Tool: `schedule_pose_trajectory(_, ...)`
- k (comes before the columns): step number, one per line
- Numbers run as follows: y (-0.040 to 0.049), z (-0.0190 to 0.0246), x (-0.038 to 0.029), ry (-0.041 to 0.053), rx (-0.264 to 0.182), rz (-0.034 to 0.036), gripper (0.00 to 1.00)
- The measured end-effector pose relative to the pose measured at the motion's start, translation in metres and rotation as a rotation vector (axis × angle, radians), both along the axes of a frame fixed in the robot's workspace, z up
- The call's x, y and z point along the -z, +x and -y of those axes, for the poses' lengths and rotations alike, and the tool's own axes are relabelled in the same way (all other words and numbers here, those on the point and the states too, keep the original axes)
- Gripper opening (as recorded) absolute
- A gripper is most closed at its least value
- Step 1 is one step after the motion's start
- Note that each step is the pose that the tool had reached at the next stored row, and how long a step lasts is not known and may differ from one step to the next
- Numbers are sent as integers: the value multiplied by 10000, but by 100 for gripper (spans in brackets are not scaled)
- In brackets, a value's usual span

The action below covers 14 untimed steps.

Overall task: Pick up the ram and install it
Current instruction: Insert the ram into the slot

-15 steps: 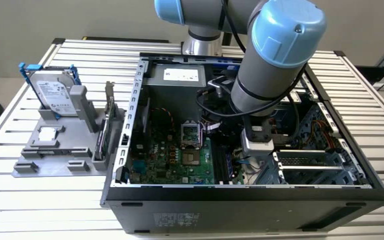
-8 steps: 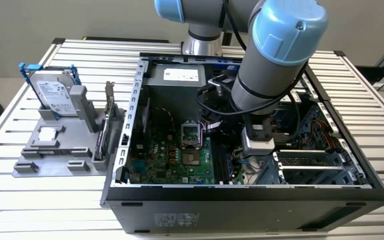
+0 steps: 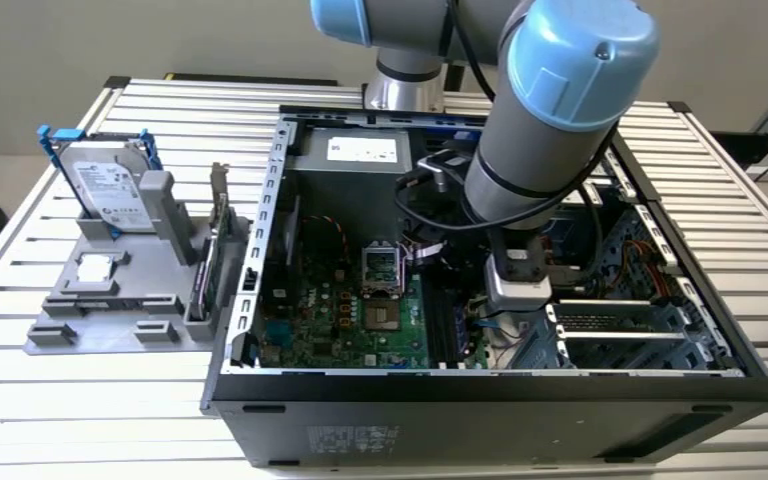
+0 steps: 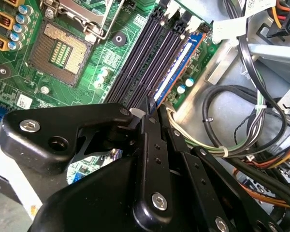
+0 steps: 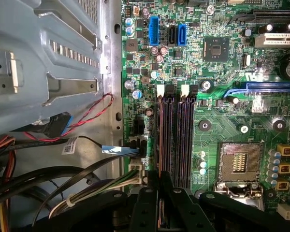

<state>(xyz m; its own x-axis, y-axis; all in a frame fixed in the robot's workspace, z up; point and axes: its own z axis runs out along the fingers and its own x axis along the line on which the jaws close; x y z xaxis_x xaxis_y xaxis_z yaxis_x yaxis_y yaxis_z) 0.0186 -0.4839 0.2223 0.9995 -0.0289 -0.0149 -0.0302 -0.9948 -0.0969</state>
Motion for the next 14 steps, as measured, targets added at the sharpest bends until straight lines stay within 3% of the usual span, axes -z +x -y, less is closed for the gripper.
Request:
schedule_pose_trajectory(9, 0, 48, 10, 1, 1, 0, 0)
schedule_pose_trajectory(14, -30, 53, 13, 8, 0, 1, 0)
